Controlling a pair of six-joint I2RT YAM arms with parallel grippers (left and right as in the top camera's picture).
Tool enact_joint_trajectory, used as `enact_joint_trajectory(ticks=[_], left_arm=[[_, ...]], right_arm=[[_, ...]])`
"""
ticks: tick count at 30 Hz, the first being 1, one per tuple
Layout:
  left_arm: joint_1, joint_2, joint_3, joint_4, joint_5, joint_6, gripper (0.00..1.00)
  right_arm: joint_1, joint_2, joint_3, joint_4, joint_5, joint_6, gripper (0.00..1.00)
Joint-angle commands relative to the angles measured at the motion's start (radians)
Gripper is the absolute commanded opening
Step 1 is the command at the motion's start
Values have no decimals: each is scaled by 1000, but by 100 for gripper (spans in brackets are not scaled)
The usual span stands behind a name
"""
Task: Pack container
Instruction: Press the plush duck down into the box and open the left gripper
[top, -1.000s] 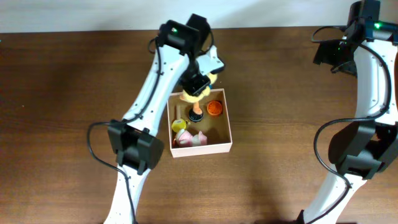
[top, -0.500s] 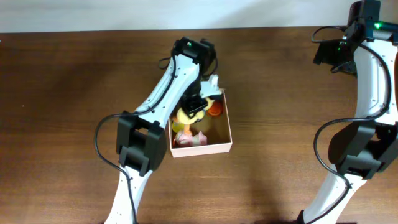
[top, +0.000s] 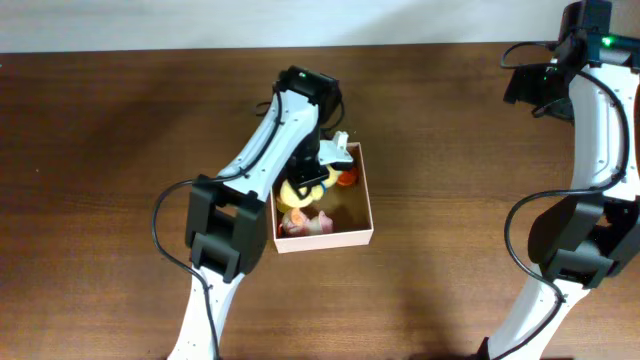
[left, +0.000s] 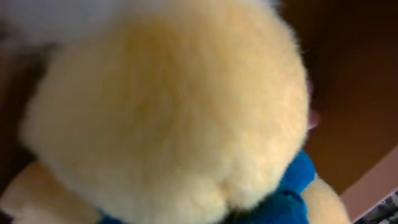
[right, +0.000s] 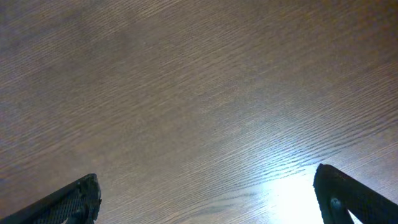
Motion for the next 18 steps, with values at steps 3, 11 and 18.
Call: enact_joint_trajectory(ticks=[3, 11, 18], left_arm=[[-56, -27, -7, -2, 47, 88, 7], [-96, -27, -7, -1, 99, 147, 6], [-89, -27, -26, 19, 70, 198, 4]], right_arm=[[1, -14, -2, 0, 2, 13, 99], [1, -14, -2, 0, 2, 13, 99], [1, -14, -2, 0, 2, 13, 99]])
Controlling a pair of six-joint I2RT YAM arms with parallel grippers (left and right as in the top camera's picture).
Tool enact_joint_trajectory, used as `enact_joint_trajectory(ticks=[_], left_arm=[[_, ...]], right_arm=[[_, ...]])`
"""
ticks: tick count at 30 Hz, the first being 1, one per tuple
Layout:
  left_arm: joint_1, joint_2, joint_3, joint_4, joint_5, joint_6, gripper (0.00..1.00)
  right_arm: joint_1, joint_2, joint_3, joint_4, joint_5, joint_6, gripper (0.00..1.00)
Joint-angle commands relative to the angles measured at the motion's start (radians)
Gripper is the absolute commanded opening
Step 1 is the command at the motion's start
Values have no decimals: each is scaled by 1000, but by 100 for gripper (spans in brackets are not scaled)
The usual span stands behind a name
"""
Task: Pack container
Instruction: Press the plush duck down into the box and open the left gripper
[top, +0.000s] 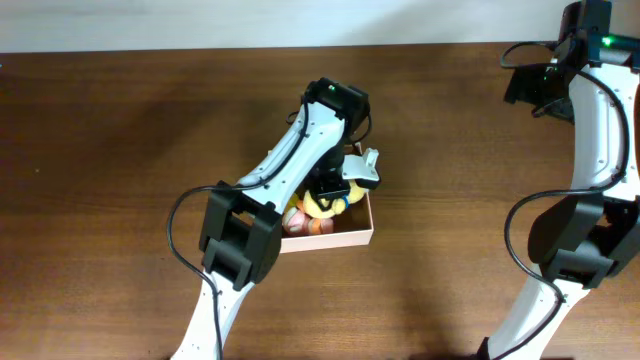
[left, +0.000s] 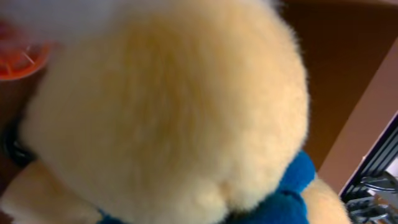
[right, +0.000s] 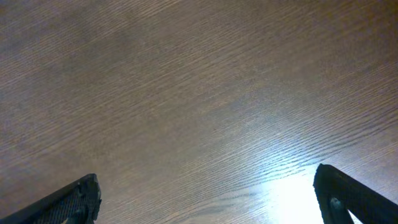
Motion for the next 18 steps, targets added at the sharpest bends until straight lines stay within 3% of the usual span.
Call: enact_joint_trajectory(ticks=[1, 14, 18], left_arm=[[6, -27, -32, 19, -5, 64, 4], [8, -27, -208, 162, -125, 63, 7], [8, -27, -211, 169, -132, 63, 34]], right_arm=[[1, -14, -2, 0, 2, 13, 99], [1, -14, -2, 0, 2, 13, 99], [1, -14, -2, 0, 2, 13, 99]])
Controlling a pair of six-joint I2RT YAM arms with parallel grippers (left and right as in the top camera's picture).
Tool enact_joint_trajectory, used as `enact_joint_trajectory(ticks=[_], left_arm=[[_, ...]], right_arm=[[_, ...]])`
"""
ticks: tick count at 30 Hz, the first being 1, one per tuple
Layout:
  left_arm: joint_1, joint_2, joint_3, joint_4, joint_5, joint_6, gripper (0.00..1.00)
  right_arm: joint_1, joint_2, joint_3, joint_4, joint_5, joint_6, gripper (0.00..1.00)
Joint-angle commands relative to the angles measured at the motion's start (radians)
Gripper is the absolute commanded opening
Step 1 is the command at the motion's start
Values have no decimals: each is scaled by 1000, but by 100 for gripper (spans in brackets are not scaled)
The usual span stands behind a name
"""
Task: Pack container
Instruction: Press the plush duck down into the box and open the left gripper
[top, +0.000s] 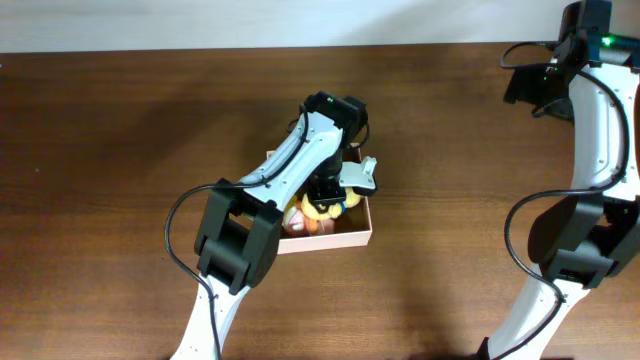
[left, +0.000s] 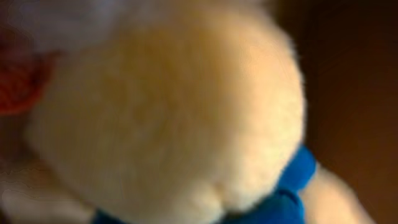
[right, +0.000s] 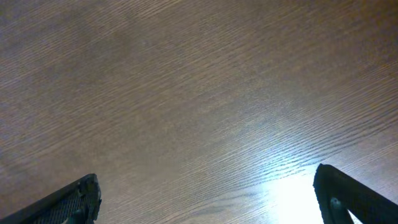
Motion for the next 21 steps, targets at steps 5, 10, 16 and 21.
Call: enact_joint_trajectory(ticks=[5, 10, 16, 21], left_arm=[[6, 10, -37, 1, -83, 9, 83], [6, 10, -37, 3, -91, 9, 95], [6, 4, -35, 3, -91, 9, 95], [6, -12, -3, 3, -109, 8, 95]], right_arm=[[1, -14, -2, 0, 1, 13, 99], [1, -14, -2, 0, 1, 13, 99], [1, -14, -2, 0, 1, 13, 99], [1, -14, -2, 0, 1, 13, 99]])
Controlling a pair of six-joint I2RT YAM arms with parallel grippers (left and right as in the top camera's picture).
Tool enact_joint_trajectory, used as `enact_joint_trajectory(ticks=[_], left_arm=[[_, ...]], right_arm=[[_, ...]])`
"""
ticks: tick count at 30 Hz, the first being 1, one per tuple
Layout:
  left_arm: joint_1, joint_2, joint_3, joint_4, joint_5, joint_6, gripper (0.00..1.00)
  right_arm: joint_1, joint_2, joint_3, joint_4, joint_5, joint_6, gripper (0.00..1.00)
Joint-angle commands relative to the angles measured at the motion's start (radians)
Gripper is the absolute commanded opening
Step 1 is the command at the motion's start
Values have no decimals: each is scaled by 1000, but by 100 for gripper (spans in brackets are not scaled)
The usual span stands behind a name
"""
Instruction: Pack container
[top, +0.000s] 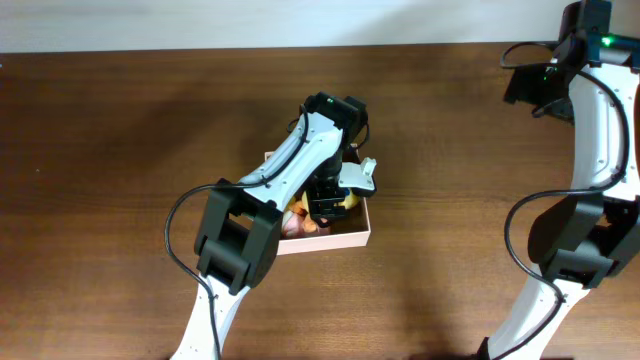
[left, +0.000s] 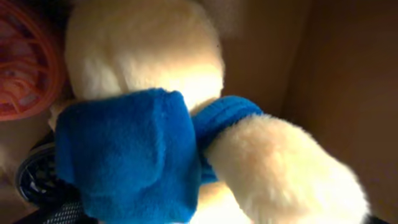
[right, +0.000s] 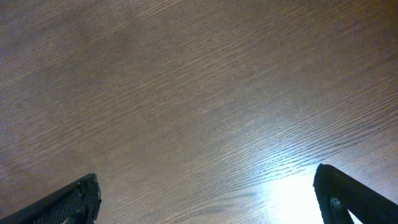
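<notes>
A pale cardboard box sits mid-table. My left gripper reaches down inside it, right over a yellow plush toy with a blue scarf. In the left wrist view the plush lies just below the camera. Only dark finger edges show at the bottom corners, set wide apart, so the gripper looks open. An orange netted item lies beside the plush. My right gripper hangs open over bare wood at the far right, with nothing between its fingers.
Pink and orange soft items fill the box's left side, partly under the left arm. The right arm stands along the table's right edge. Brown tabletop surrounds the box.
The plush, which filled the left wrist view as a blurred yellow mass, now sits farther from the camera with its scarf and a limb showing. The gripper appears to have let it go. The right arm is unchanged.
My left gripper held the plush over the box's left part, and the box stood straight. Then arm and plush were farther right and the box had shifted and turned slightly. Then the plush was low in the box, and now it rests there, free of the fingers.
</notes>
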Motion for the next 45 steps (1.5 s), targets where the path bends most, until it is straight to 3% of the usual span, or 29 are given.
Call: enact_joint_trajectory(ticks=[1, 22, 32, 33, 38, 45], left_arm=[[6, -13, 15, -2, -89, -6, 95], [11, -22, 385, -37, -85, -64, 95], [106, -59, 615, 18, -89, -272, 96], [125, -62, 633, 30, -93, -304, 100], [234, -70, 694, 78, -227, -486, 99], [399, -70, 695, 67, -314, -533, 99]], right_arm=[[1, -14, -2, 0, 1, 12, 99], [1, -14, -2, 0, 1, 12, 99], [1, -14, -2, 0, 1, 12, 99], [1, -14, -2, 0, 1, 12, 99], [1, -14, -2, 0, 1, 12, 99], [1, -14, -2, 0, 1, 12, 99]])
